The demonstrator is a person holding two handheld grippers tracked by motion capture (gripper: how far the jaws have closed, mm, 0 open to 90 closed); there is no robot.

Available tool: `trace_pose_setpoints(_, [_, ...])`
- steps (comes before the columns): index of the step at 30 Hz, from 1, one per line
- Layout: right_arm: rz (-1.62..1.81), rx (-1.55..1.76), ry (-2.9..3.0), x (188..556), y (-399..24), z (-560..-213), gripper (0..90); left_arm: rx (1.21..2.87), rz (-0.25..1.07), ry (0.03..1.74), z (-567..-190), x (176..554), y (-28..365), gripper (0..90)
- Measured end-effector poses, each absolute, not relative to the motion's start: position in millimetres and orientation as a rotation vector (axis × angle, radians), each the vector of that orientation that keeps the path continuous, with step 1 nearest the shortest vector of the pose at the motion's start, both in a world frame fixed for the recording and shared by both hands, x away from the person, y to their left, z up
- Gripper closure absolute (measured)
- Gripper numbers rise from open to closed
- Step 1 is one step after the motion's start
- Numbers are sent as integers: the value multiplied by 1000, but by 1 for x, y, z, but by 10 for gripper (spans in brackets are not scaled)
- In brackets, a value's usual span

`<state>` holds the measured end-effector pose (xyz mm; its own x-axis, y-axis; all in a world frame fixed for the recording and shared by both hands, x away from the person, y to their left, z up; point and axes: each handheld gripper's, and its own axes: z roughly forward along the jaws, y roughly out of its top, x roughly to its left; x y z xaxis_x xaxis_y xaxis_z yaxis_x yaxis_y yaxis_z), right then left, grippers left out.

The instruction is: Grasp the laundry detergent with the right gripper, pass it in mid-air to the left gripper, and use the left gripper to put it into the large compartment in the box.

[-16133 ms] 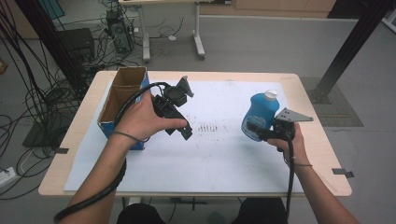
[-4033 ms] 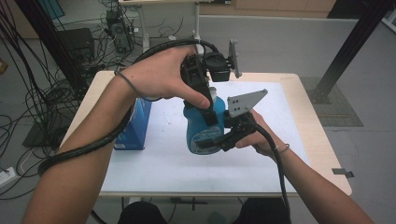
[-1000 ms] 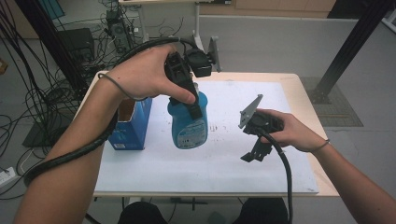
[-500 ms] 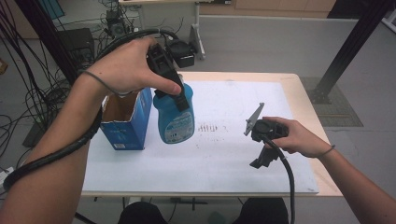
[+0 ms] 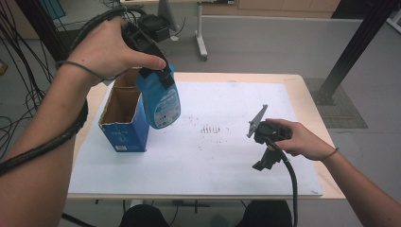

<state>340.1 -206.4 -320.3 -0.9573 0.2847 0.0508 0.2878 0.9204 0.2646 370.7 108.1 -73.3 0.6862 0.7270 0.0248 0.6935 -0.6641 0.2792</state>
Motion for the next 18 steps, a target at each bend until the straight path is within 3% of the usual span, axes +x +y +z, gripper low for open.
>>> trace_pose_setpoints(4, [-422, -454, -3063, 340, -205, -320, 30, 2610, 256, 1253, -65, 376, 122, 373])
trace_pose_setpoints(18, [-441, -441, -3060, 338, -199, -318, 30, 2362, 273, 1603, -59, 403, 176, 373])
